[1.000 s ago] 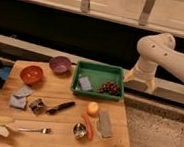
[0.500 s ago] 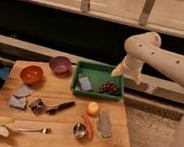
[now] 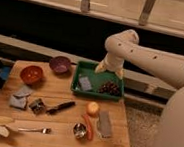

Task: Place grapes in tray

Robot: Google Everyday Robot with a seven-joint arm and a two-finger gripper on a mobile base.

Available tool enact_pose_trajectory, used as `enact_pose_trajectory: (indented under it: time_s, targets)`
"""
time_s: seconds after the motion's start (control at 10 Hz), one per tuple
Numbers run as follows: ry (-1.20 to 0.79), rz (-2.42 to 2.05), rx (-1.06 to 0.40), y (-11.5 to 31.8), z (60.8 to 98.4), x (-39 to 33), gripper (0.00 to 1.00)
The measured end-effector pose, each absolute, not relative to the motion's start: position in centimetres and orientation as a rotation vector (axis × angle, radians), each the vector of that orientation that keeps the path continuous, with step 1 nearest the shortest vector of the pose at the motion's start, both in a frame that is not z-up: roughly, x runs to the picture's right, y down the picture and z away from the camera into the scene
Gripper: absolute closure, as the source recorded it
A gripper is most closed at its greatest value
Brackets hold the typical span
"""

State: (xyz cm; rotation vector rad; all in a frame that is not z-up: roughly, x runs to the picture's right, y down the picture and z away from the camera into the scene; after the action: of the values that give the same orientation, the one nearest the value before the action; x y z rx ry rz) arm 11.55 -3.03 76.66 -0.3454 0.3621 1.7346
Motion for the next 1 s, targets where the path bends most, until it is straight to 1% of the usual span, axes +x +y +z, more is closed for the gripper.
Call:
enact_pose_trajectory:
  time_s: [0.3, 0.5, 0.7, 1.0]
  targets:
    - [0.365, 1.732, -0.341, -3.0, 76.7, 11.5, 0.2]
    - [0.385, 1.733, -0.343, -2.6, 77.6, 11.4, 0.2]
    - [0.41, 1.733, -0.371, -1.1, 80.0, 10.4, 0.2]
    - [0.437, 1.784, -0.457, 2.3, 85.3, 10.3, 0.2]
